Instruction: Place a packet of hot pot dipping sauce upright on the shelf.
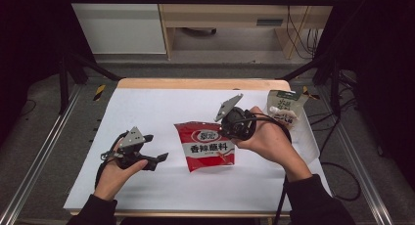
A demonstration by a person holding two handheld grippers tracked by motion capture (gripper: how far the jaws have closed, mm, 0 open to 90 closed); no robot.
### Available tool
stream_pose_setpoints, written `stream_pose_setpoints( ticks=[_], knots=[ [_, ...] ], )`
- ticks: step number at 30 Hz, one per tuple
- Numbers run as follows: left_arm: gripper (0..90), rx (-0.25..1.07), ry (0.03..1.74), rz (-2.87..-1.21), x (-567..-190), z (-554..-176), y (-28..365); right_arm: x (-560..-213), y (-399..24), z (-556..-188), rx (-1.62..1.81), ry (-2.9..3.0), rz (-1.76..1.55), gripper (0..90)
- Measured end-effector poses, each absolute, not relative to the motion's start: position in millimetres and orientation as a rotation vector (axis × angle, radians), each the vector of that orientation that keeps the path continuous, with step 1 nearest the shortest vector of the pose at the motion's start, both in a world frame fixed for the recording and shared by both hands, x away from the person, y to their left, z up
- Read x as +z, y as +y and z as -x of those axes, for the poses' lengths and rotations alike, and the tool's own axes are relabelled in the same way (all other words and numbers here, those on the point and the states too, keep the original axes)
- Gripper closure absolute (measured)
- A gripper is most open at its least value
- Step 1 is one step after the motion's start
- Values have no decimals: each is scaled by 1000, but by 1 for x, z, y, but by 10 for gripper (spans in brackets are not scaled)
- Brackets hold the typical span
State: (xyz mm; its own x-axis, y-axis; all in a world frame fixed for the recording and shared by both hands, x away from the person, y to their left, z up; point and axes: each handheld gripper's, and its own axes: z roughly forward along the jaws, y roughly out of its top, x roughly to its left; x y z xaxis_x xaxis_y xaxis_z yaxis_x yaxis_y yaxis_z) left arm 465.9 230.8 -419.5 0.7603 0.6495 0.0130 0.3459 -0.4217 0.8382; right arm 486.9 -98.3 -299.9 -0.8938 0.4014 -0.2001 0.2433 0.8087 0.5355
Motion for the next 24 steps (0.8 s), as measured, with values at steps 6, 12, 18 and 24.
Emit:
stream_pose_setpoints(
  ticks=[6, 12, 18, 24],
  knots=[
    [117, 429, 795, -2021, -427, -463, 241, -288, -102, -487, 750, 2654, -497, 900],
    [111, 415, 849, -2016, -439, -462, 248, -270, -115, -492, 766, 2604, -542, 900],
    [97, 416, 877, -2019, -445, -464, 252, -255, -141, -491, 792, 2585, -581, 900],
    [96, 414, 904, -2015, -449, -466, 258, -245, -166, -485, 765, 2560, -625, 900]
  ],
)
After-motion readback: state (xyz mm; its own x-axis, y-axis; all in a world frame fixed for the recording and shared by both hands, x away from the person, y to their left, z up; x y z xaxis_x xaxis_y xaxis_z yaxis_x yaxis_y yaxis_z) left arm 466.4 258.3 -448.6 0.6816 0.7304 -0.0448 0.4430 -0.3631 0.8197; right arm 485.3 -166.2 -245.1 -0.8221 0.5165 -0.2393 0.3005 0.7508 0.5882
